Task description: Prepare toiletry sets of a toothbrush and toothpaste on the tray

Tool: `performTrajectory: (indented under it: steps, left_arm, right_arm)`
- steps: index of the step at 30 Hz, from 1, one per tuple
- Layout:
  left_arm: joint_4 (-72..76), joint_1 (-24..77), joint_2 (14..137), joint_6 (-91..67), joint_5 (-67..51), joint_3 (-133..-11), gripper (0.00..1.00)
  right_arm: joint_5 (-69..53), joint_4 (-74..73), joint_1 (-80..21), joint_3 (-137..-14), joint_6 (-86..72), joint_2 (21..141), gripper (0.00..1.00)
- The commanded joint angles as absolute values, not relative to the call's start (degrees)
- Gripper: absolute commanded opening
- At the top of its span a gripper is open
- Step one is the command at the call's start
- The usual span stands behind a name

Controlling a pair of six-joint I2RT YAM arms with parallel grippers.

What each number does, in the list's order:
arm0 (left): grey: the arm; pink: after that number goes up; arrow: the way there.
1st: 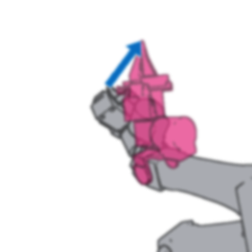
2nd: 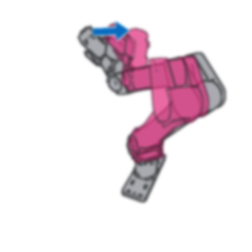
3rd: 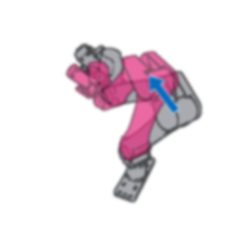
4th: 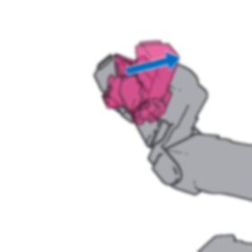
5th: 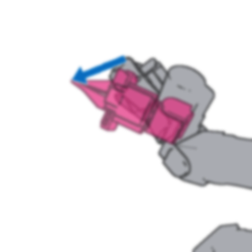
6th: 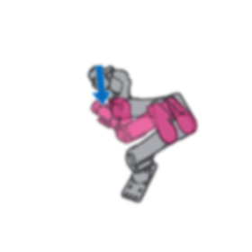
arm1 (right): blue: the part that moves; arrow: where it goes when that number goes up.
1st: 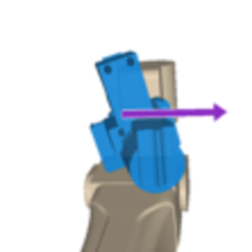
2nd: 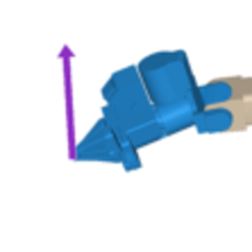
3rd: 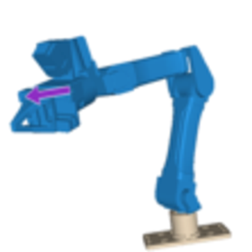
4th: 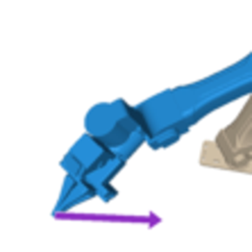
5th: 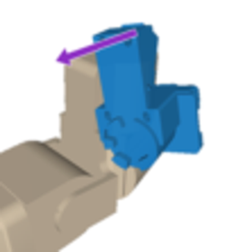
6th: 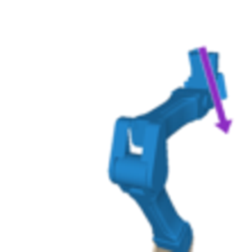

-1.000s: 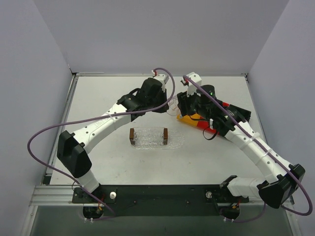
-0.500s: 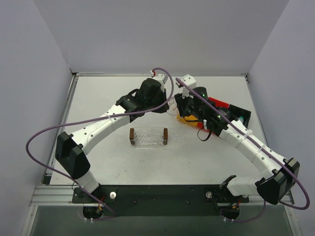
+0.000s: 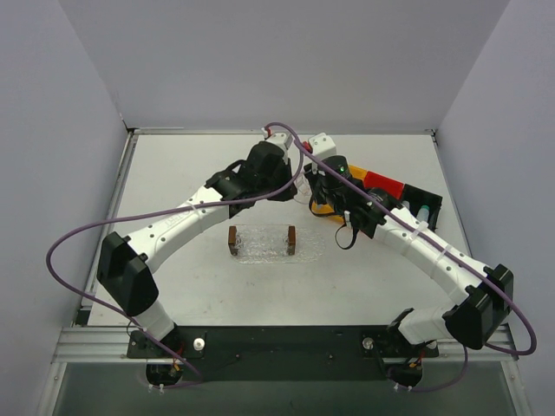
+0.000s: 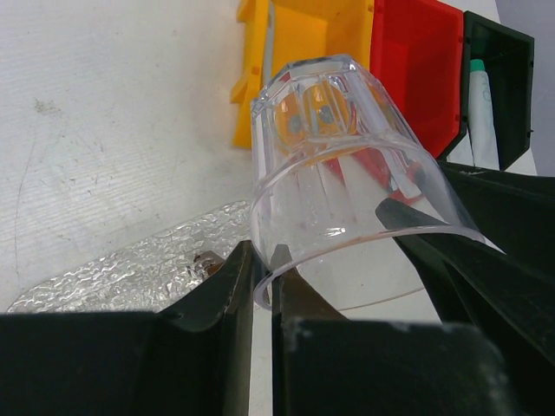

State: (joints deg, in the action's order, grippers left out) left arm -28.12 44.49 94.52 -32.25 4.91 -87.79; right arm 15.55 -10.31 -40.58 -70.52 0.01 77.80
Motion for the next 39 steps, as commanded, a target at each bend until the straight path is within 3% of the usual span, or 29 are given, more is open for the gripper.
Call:
performTrajectory:
  steps: [1,4,5,10,27,39]
  left_arm:
    - [-22.5,44.65,89.39,-30.5,2.29,-87.54,0.0]
    - [-20.83,44.39,88.77,-27.34,1.06,-86.66,0.32]
    - [-20.4,44.3,88.6,-26.12,1.32,-86.4,0.48]
    - [-17.76,43.42,86.05,-21.89,-1.39,-84.38,0.71]
    - [-7.91,40.53,84.63,-7.74,0.8,-74.18,0.71]
    - [-7.74,27.69,99.65,-10.11,-15.8,-76.46,0.72]
  right_arm:
    - [19.33,-11.51,-40.52,-72.42,2.46,78.13,0.02]
    - [19.51,-12.3,-40.34,-72.69,2.55,77.7,0.0]
    - [19.42,-12.48,-40.34,-72.51,2.64,77.43,0.0]
    - [18.81,-13.62,-39.82,-72.16,2.81,76.03,0.0]
    - [8.17,-13.27,-34.37,-67.68,0.97,75.24,0.0]
    - [-2.28,-13.8,-30.94,-68.82,1.41,79.62,0.22]
